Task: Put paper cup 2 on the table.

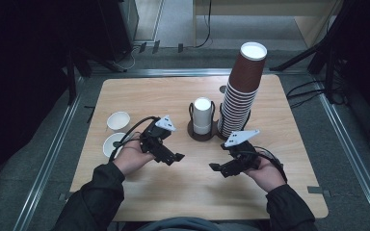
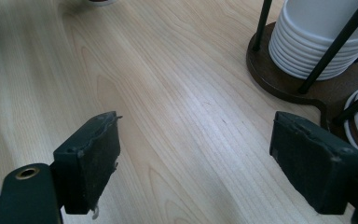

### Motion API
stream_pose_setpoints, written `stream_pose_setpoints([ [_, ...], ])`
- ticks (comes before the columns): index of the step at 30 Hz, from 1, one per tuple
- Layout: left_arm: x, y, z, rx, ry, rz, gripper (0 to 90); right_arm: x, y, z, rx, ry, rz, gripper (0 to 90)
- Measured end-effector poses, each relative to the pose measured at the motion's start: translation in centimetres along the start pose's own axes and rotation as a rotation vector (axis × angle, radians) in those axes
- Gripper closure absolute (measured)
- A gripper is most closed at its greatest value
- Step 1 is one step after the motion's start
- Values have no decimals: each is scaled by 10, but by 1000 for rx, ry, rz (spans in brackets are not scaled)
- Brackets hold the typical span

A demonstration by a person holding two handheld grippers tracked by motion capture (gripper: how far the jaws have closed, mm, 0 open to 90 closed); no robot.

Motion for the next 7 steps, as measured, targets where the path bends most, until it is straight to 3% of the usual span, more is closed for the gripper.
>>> stream_pose_setpoints([
  [1, 2, 0, -1, 17, -18, 12, 0, 0, 0, 0, 0, 0, 0, 164],
  [3, 3, 0, -3, 35, -13, 6, 0, 0, 0, 1, 2, 1, -1, 164],
  [7, 8, 0, -4, 14, -2, -8, 0, -1, 1, 1, -7, -5, -5, 165],
])
Point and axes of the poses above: each handheld gripper's, and its own axes: x roughly forward along the jaws, y roughly out of its underside, z roughly to its left, the point moved 5 cm from there along x, roughly forward along the jaws
